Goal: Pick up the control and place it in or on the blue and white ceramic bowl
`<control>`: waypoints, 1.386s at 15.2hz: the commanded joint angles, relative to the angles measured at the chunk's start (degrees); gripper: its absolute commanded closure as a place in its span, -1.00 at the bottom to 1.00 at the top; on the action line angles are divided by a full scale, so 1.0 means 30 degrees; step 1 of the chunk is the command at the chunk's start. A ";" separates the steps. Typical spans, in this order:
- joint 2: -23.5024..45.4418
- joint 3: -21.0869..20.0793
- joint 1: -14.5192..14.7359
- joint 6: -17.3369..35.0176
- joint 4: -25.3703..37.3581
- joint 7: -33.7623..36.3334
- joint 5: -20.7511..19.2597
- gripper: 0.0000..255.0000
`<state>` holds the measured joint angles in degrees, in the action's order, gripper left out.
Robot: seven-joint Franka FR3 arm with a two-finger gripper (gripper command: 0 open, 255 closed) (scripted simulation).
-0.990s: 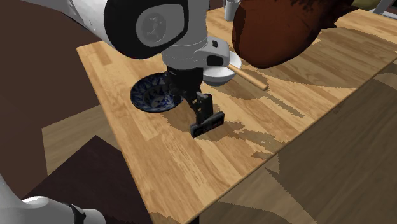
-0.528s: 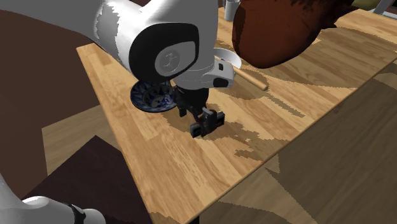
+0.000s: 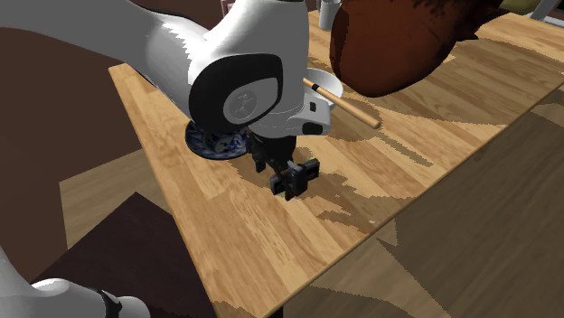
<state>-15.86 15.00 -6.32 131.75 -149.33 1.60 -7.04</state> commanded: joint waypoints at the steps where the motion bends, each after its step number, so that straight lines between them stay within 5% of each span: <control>1: 0.0003 0.0001 0.0000 0.0009 -0.0004 0.0000 0.0000 -1.00; 2: 0.0001 0.0000 0.0000 0.0004 -0.0002 0.0000 0.0000 -1.00; 3: 0.0001 0.0000 0.0000 0.0004 -0.0002 0.0000 0.0000 1.00; 12: 0.0003 -0.0002 -0.0003 0.0009 -0.0004 -0.0001 0.0001 1.00; 21: -0.1548 -0.0262 -0.0056 -0.2707 0.1174 0.0113 -0.0093 1.00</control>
<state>-20.10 14.29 -6.48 124.62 -146.39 1.95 -7.33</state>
